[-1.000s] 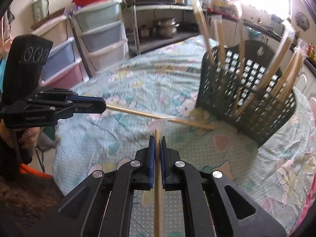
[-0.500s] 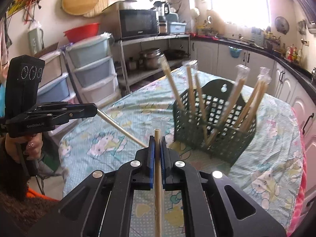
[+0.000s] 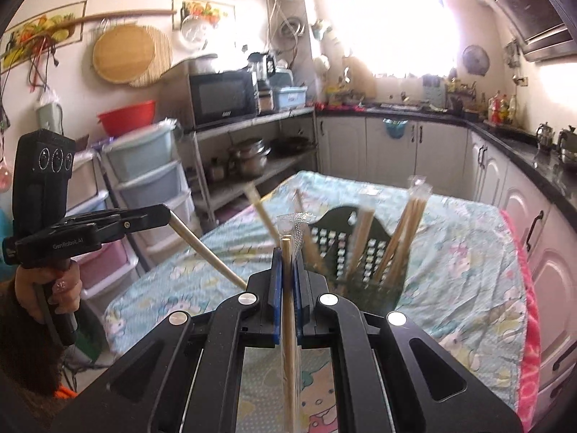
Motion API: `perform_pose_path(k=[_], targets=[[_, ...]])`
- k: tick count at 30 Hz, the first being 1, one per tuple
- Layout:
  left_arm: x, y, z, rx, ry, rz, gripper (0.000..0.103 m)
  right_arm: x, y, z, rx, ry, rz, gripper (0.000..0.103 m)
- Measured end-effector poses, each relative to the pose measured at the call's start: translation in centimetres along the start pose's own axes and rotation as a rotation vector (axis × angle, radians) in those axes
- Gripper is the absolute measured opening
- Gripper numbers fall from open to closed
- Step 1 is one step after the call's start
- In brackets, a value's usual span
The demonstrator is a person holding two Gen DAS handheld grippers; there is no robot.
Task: Organize utensils
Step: 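Lift the held chopsticks with both grippers above the green caddy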
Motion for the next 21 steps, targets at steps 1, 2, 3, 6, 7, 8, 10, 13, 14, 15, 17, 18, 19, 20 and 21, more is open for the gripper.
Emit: perform_pose_path(k=[1,2,3,6,7,8,10,13,14,15,17,18,19,20,21], targets=[[0.0,-0.6,-0.3,0.002,0.006,-0.005,0.003,-0.3,-0.4,-0.4,0.004,0.008,-0.014,0.005],[-0.1,-1.1,-0.6,0.006,0.010,-0.012,0.003,-0.5,-0.8,-0.7,0.009,0.014,-0.024,0.005],[-0.1,-1.5,-0.8,0.009,0.012,-0.019,0.003,-0.7,-1.1,-0.9,0.012,0.018,-0.033,0.005],[-0.4,-3.1,-1.6,0.029,0.018,-0.048,0.003,-1.5,-2.3,-1.9,0.026,0.035,-0.070,0.005],[-0.5,-3.5,-1.8,0.035,0.019,-0.057,0.003,-1.7,-2.7,-2.2,0.031,0.038,-0.079,0.005],[-0.6,-4.1,-2.0,0.040,0.021,-0.067,0.003,-2.1,-3.2,-2.5,0.037,0.044,-0.093,0.005],[-0.8,-5.0,-2.3,0.048,0.022,-0.083,0.003,-2.7,-4.1,-3.2,0.044,0.055,-0.116,0.005],[-1.1,-6.4,-2.7,0.064,0.016,-0.102,0.003,-3.5,-5.4,-3.8,0.046,0.068,-0.147,0.005],[-1.2,-7.0,-2.7,0.068,0.011,-0.110,0.003,-3.7,-5.7,-3.9,0.043,0.075,-0.156,0.005],[-1.2,-7.5,-2.6,0.072,0.008,-0.115,0.003,-4.0,-6.2,-4.1,0.040,0.083,-0.171,0.005],[-1.4,-8.4,-2.6,0.079,-0.001,-0.127,0.003,-4.4,-7.1,-4.5,0.037,0.089,-0.194,0.005],[-1.5,-9.1,-2.5,0.083,-0.008,-0.136,0.003,-4.6,-7.7,-4.6,0.037,0.090,-0.209,0.005],[-1.6,-9.6,-2.5,0.086,-0.013,-0.142,0.003,-4.7,-8.1,-4.8,0.038,0.091,-0.220,0.005],[-1.6,-10.2,-2.4,0.088,-0.019,-0.149,0.003,-5.0,-8.6,-5.0,0.040,0.092,-0.236,0.005],[-1.7,-10.6,-2.3,0.088,-0.023,-0.153,0.003,-5.1,-9.2,-5.2,0.043,0.095,-0.251,0.005]])
Point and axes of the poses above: each gripper's, at about its wrist camera, not at the fingertips, and x roughly the way its jaws point, z to its left, y to its underside, the point moved 10 cm from there along x, roughly the way its jaws point, and after that the axes turned 5 degrees about z, right-handed, at the moved point
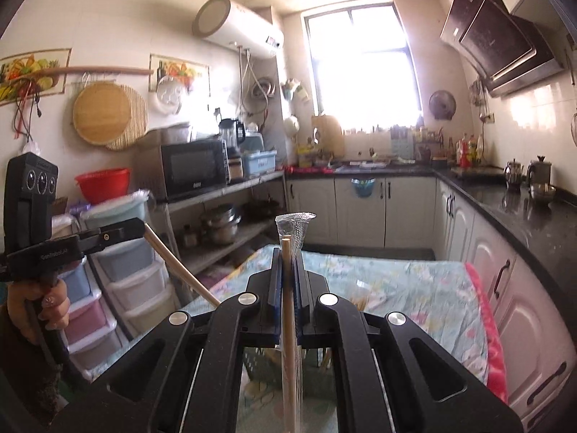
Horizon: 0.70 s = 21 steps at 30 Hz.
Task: Organize utensils
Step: 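Lift the held chopsticks with both grippers above the green caddy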
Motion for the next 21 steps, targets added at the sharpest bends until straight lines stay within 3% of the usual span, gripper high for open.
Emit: perform_pose_path(k=[10,16,21], targets=[[1.7,-3.0,0.9,0.049,-0.052,-0.001,0.003,0.0,-5.2,-1.1,-0.033,0.024,-0.162,0.005],[4.1,-2.3,1.0,0.061,-0.060,0.043,0.003,1.3,-5.7,-0.6,-0.135,0.074,-0.240,0.005],[6.4,-0.6,1.1,0.063,-0.065,0.088,0.003,3.9,-4.6,-1.3,-0.121,0.063,-0.240,0.006]])
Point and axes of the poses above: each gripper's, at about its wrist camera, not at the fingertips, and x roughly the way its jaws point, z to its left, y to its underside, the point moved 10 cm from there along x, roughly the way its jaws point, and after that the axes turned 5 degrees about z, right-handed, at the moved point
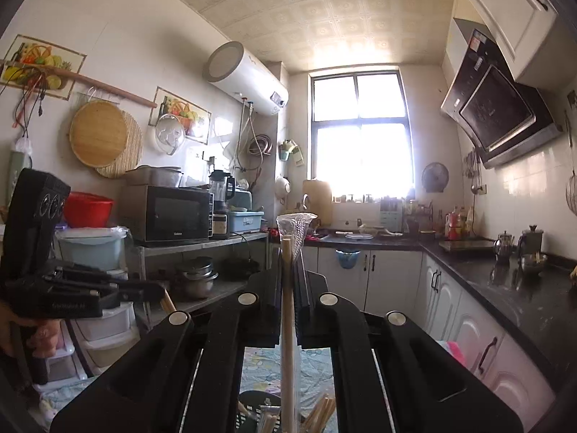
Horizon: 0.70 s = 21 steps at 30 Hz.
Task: Organize utensils
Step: 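Lift the held chopsticks with both grippers above the green caddy, then drop the chopsticks into the caddy and open both grippers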
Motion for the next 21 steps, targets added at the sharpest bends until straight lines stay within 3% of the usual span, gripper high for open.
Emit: perform_pose_path(k=[13,21], targets=[[4.6,4.3,-1.1,-0.006,0.016,0.089,0.003,5.8,8.2,-1.7,0.081,0.049,0.108,0.006],[6.1,5.8,-1.4,-0.024,0.023,0.118,0.003,7.5,11.6,-2.3,0.127,0.067,0.174,0.006]])
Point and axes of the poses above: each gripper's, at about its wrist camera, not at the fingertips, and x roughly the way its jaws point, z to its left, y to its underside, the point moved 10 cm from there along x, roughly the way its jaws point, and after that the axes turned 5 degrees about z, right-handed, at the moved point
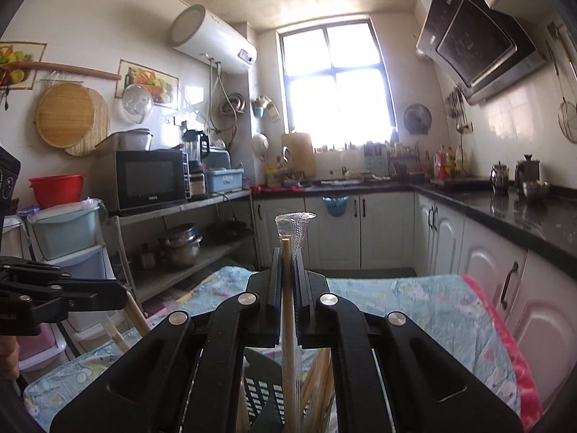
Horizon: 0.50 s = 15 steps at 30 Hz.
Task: Organize utensils
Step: 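Drop the chopsticks into the caddy and open both grippers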
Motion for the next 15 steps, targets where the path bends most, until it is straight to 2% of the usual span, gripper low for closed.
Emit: perform_pose_path(k=[7,9,12,15], targets=[[1.3,1.0,0.5,-0.037,0.014,0.029,0.003,0.8,2.0,0.2,0.020,0.000,0.069,0.006],[1.5,1.3,0.6,-0.047,0.017,0.035,0.003,1.0,2.4,0.3,0.024,-0.002,0.092,0.010],[1.6,1.6,0.9,-0.068,0.021,0.042,0.003,0.7,2.8,0.4,0.040,-0.008,0.117,0.027],[1.5,2.0,1.5,-0.097,0.021,0.045,0.003,0.2,2.7,0.3,0.050,-0.010,0.127,0.030]])
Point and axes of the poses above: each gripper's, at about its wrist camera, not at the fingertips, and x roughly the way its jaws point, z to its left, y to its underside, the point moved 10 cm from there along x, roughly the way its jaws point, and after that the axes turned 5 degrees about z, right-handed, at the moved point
